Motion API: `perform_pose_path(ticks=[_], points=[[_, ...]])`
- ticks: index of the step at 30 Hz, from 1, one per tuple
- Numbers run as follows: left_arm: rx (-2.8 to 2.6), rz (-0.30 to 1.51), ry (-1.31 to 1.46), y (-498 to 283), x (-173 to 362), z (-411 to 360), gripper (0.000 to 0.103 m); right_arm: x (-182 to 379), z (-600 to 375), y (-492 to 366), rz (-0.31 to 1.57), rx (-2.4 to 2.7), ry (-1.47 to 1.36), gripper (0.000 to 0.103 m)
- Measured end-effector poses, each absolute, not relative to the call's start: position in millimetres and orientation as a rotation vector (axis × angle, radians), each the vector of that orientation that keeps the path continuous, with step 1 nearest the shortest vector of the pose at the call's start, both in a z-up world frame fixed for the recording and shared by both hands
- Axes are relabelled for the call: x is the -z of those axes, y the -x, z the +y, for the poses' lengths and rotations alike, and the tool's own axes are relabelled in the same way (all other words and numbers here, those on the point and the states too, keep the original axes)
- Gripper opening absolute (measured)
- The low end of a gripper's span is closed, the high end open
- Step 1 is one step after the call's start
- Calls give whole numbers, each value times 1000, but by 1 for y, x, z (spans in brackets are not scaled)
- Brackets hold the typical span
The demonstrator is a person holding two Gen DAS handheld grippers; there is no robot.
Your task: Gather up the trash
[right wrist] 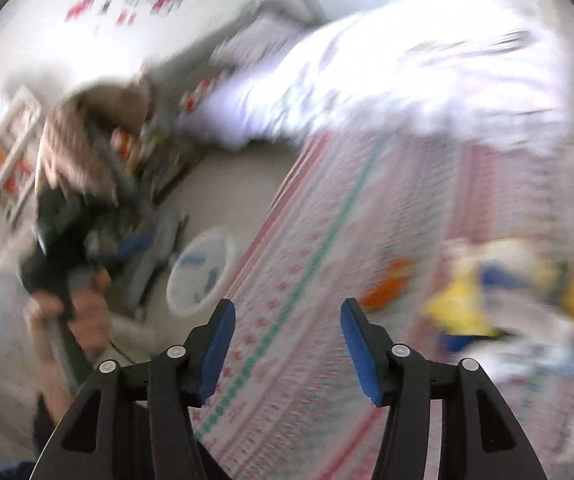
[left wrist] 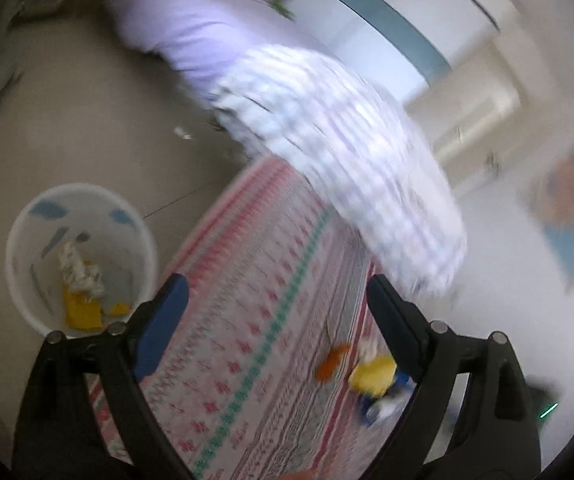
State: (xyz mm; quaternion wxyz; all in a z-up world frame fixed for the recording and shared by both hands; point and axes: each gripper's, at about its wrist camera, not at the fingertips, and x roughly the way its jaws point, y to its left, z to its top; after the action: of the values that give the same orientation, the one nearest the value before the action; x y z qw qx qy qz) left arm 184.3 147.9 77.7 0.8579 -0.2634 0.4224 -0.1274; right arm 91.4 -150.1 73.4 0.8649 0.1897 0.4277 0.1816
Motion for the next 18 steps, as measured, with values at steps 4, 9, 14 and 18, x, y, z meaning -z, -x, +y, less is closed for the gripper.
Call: perform_pose_path(ticks=[4,9,14,18], points=[[371,897,363,-166,-83,75,90,-87,-239,-53,783,-216,-507,70],[546,864,145,-137,-81,-10,90,-50,-325,-37,798,32,-690,71],[628,849,10,-116,-69,-69,90,-24,-377,-30,864,265,-726,71],[644,904,-17,-115,-58,-98,90,-11,-393,-30,898,288,-770,71]])
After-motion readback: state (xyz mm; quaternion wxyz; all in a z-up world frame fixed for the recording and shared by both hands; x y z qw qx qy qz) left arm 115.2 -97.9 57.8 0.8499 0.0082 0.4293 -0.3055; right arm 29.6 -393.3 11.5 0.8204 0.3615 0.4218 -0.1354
